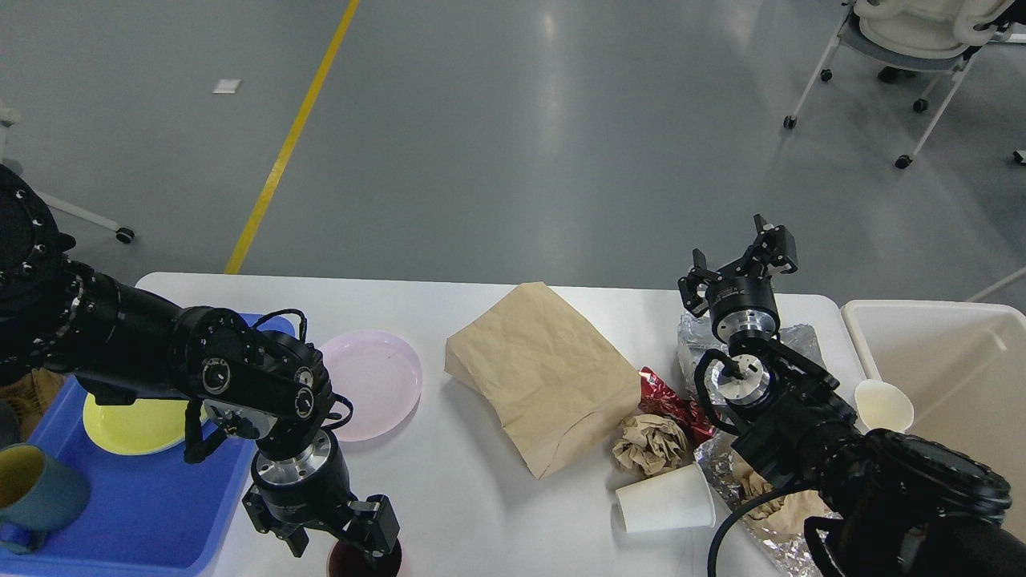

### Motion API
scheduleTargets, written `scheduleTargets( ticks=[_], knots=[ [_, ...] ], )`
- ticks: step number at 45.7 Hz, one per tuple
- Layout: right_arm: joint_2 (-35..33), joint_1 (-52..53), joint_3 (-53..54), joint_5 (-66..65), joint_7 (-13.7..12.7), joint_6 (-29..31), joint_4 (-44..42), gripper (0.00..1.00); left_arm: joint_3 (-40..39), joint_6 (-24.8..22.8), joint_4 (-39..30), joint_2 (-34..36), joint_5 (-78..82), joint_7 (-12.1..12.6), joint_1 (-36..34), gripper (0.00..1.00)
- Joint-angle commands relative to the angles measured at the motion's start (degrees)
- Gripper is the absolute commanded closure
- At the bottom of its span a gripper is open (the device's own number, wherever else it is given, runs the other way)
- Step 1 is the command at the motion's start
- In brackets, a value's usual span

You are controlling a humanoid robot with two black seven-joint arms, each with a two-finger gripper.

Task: Tidy desktop
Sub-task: 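Reach the left gripper to the pink mug and grasp it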

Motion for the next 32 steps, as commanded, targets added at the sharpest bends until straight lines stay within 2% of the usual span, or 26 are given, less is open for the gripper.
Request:
scheduleTargets(
  ticks=[1,11,19,32],
  knots=[
    [0.0,0.0,0.0,0.0,0.0,0.0,0.0,0.0,0.0,0.1,-0.2,-0.3,3.7,1.4,0.6,0.08],
    [0.0,0.0,0.0,0.0,0.0,0.0,0.0,0.0,0.0,1.2,-0.3,-0.6,5.0,1.7,1.3,0.08],
    [0.0,0.0,0.0,0.0,0.0,0.0,-0.1,0.0,0.9,6.4,-0.3,-1.6,5.1,2.1,3.3,0.08],
    [0.0,0.0,-0.1,0.0,0.0,0.0,0.0,0.0,0.9,7.8,-0.3,-1.9,5.2,2.5,4.7,0.08]
  ],
)
